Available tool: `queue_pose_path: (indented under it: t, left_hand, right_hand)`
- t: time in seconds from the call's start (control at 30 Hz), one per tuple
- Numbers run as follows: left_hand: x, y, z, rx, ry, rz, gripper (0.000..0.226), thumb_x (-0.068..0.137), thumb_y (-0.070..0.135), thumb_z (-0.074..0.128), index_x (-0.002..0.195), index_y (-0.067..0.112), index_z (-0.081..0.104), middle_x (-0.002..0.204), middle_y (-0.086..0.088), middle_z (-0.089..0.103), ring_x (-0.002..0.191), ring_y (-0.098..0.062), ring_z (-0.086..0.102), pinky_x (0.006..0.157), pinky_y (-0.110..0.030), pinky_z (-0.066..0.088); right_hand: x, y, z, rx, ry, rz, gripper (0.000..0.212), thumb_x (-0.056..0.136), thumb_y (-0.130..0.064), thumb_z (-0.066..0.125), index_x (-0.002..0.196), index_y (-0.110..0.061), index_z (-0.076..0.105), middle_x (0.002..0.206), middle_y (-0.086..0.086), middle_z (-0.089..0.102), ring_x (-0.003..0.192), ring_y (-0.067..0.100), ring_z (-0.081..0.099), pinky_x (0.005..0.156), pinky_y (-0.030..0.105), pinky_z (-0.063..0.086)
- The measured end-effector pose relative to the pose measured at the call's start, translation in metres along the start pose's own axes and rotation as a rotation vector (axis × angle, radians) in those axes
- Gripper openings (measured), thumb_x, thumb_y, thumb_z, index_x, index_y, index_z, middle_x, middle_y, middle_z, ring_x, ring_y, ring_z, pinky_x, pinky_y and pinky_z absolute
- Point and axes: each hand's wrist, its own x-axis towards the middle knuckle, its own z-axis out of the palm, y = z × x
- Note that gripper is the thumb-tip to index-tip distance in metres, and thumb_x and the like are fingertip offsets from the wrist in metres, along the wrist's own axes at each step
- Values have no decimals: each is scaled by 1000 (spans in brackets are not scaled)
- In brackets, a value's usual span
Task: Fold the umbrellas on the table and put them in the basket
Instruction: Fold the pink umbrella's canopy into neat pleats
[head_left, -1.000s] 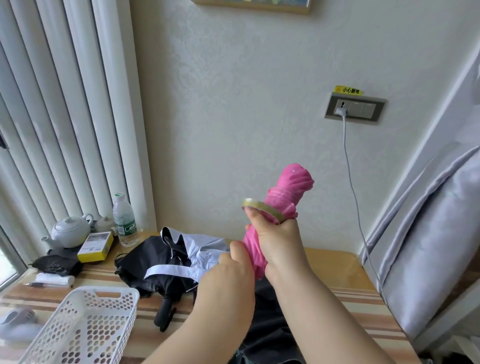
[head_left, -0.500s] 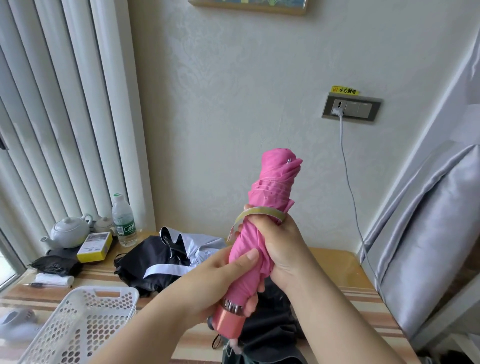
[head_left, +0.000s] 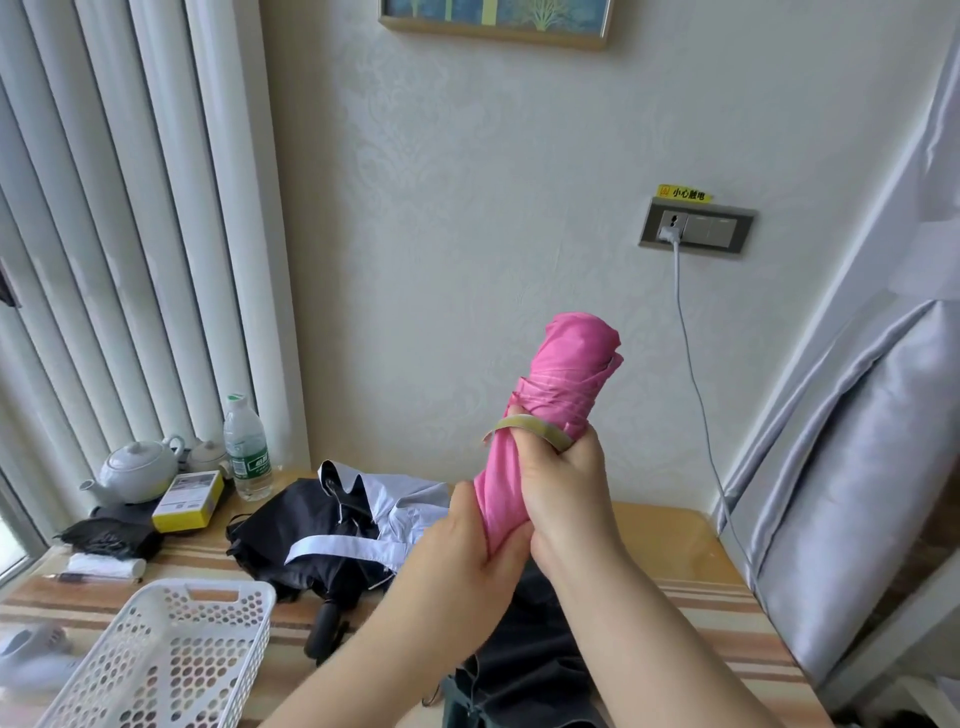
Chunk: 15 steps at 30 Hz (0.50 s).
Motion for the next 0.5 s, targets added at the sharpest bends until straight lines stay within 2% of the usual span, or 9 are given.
queue_pose_path:
  t: [0.07,0.1,0.13,0.2,0.27,0.33,0.37,0.43,0.5]
  left_hand:
    - [8,-5,-16,-273,-224,-95,46,75,55,64,108,26,51,93,0,69,84,-16,66,79,-31,54]
    - [6,-4,-24,-446,-320,-143,53,67,57,68,109,29,55,101,-2,70,91,-17,68,86,-37,54]
    - [3,-3,-30,-642,-411,-178,54,64,53,70,110,27,58,103,-6,71,93,-21,69,86,-39,55]
    - [8,-2,-33,-903,-554,-245,47,74,42,68,105,8,59,90,-17,70,76,-29,70,72,-37,57]
    - [6,-8,-23,-929,-578,-199,41,90,40,55,89,0,57,76,-17,65,59,-23,66,61,-31,56]
    - [9,-12,-19,-821,-432,-193,29,98,35,48,79,18,61,83,1,62,57,1,65,64,-18,54]
    - [18,-11,-15,-730,-377,-185,22,95,43,52,79,31,63,87,9,63,63,7,65,69,-18,54]
    - [18,-9,-13,-730,-372,-230,30,88,57,52,80,29,62,76,10,66,57,0,64,60,-24,53]
    - [11,-8,-12,-767,-386,-218,40,90,52,44,77,16,56,63,2,60,46,-9,55,49,-22,45]
  right_hand:
    - [-1,-7,-5,54,-53,44,14,84,-22,71,85,-13,61,66,0,65,60,16,62,61,33,53]
    - [-2,-10,-7,106,-94,76,14,86,-21,69,80,-11,60,64,2,62,58,17,60,57,30,51]
    - [-3,-14,-8,164,-141,107,17,88,-20,67,78,-7,60,64,5,59,57,18,57,54,28,49]
    - [-4,-19,-8,231,-217,147,25,87,-24,68,80,-1,62,66,10,53,56,19,53,53,28,46]
    - [-3,-20,-7,255,-267,146,32,77,-30,73,75,0,64,63,9,53,54,19,52,51,27,46]
    - [-2,-19,-7,291,-291,133,34,69,-33,69,74,0,63,58,7,54,50,16,52,50,26,46]
    - [-2,-18,-7,305,-300,130,34,68,-33,68,75,0,63,57,7,55,50,16,53,50,26,47]
    - [-2,-17,-9,297,-317,124,29,69,-32,70,67,-4,65,57,7,59,51,17,55,53,28,48]
    - [-2,-16,-9,269,-312,120,29,68,-32,81,65,-8,66,61,8,62,54,18,58,54,28,50]
